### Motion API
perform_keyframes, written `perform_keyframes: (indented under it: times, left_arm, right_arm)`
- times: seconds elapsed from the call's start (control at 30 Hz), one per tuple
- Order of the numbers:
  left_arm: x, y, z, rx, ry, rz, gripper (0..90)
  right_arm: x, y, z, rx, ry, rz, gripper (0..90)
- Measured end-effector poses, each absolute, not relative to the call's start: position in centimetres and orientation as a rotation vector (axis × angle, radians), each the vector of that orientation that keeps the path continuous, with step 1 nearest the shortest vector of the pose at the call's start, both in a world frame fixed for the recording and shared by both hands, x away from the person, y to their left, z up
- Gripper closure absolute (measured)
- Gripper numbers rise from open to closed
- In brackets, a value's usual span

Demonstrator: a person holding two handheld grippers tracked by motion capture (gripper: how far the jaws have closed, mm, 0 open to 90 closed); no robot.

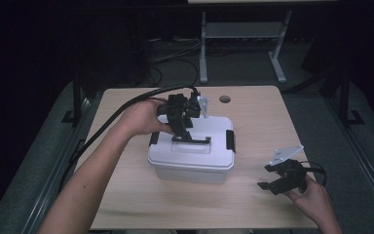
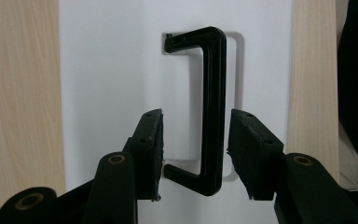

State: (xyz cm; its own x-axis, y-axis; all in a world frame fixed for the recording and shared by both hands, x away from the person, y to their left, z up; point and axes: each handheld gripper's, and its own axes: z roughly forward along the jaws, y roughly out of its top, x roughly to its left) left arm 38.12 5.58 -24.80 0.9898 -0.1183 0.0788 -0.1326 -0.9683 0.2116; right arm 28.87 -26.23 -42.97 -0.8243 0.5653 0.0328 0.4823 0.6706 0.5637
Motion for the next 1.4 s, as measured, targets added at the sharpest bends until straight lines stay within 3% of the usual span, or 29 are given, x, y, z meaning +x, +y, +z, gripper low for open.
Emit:
perform_keyframes:
  times: [1.4]
  left_arm:
    - [37.0, 9.9, -23.8, 2.891, -0.16, 0.146, 52.2]
  right_arm:
    - [28.5, -26.2, -42.9, 0.892, 2.735, 0.832, 28.8]
